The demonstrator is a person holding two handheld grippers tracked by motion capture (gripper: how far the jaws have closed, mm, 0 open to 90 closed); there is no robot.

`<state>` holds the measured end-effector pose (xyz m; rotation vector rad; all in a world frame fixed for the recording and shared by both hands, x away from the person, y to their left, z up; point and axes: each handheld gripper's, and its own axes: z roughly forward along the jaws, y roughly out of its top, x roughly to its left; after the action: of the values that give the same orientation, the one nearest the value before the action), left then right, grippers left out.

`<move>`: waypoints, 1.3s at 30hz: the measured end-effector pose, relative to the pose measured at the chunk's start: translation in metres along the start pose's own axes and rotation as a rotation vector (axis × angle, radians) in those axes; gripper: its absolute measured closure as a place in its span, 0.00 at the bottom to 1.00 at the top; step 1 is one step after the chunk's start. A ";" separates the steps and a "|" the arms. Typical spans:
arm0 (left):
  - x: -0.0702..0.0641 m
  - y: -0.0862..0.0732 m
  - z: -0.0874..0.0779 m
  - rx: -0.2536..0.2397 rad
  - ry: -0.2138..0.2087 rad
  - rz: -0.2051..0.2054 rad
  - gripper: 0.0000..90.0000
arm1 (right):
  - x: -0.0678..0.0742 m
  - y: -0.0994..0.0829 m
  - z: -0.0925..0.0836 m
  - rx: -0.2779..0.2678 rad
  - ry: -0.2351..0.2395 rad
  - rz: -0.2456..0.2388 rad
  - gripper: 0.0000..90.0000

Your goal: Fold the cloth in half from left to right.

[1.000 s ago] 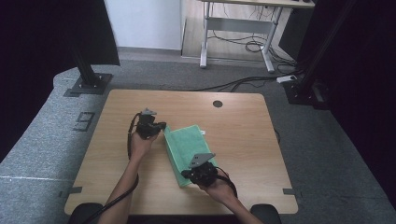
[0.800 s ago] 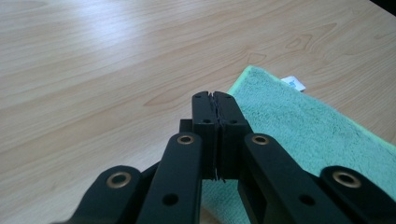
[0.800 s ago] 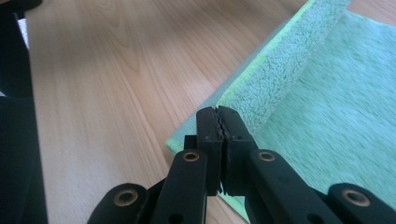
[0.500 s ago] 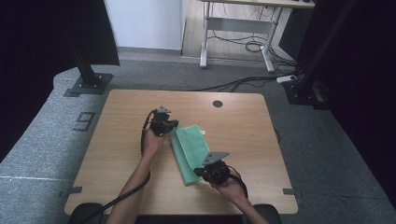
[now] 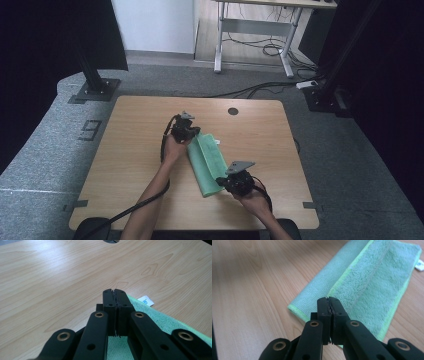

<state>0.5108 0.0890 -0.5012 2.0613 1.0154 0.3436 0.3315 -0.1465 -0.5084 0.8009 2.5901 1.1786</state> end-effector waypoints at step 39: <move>-0.009 -0.007 -0.016 0.003 0.049 0.043 0.22 | -0.041 -0.011 -0.002 0.015 -0.187 0.096 0.49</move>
<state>0.4923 0.0928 -0.4956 2.0885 1.0022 0.4165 0.3602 -0.1760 -0.5170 0.9976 2.4351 1.0545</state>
